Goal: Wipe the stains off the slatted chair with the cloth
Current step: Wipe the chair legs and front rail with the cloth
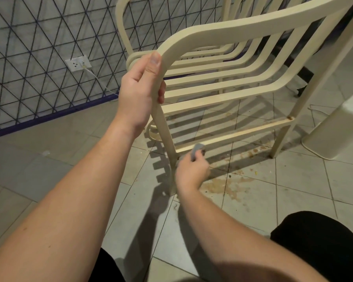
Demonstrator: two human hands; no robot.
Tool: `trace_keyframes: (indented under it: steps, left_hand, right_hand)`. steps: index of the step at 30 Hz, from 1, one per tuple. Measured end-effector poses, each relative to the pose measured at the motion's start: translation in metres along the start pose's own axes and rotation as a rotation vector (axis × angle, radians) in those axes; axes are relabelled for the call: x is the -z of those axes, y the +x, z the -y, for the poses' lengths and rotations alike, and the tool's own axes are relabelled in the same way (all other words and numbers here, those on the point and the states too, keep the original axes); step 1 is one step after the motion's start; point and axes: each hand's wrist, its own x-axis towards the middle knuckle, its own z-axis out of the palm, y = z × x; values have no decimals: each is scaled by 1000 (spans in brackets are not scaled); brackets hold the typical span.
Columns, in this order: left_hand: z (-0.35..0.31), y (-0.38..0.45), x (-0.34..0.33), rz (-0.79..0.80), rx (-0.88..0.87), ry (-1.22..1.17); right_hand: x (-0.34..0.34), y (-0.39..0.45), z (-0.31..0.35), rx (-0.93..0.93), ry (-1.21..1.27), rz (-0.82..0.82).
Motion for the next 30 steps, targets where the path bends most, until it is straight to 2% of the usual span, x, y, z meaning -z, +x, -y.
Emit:
trace_keyframes:
  steps: [3, 7, 10, 12, 14, 16, 17, 19, 20, 22, 24, 26, 28, 30]
  left_hand:
    - [1, 0, 1, -11, 12, -18]
    - [1, 1, 3, -10, 23, -27]
    - [2, 0, 1, 1, 17, -23]
    - [2, -1, 0, 0, 10, -22]
    - [1, -1, 0, -3, 9, -18]
    - [0, -2, 0, -6, 17, -13]
    - [-1, -2, 1, -5, 20, -12]
    - [-2, -2, 2, 10, 23, -8]
    - [-3, -3, 2, 19, 23, -5]
    - [-3, -3, 2, 32, 19, 3]
    - [-3, -3, 2, 31, 17, 5]
    - [-1, -2, 3, 26, 8, 1]
    - [-1, -2, 3, 26, -1, 15]
    - [-1, -2, 4, 33, -14, 47]
  right_hand:
    - [-12, -30, -19, 112, -125, 143]
    - [4, -21, -49, 250, -241, 306]
    - [19, -14, -57, 147, -56, 223]
    - [15, -20, -43, 321, 36, 139]
    - [2, -33, -29, 581, -22, 155]
    - [-12, -36, -38, 744, -196, 223]
    - [-13, -33, -48, 721, -295, 274]
    - [0, -26, -69, 430, -380, 343]
    - [8, -22, -77, 302, -347, 317]
    - [19, -15, -79, 189, -199, 167]
    - [20, -15, -64, 269, -55, 50]
    - [13, -21, -39, 462, 1, 17]
    - [3, -25, -28, 618, -68, 94]
    - [3, -22, -31, 612, -175, 209]
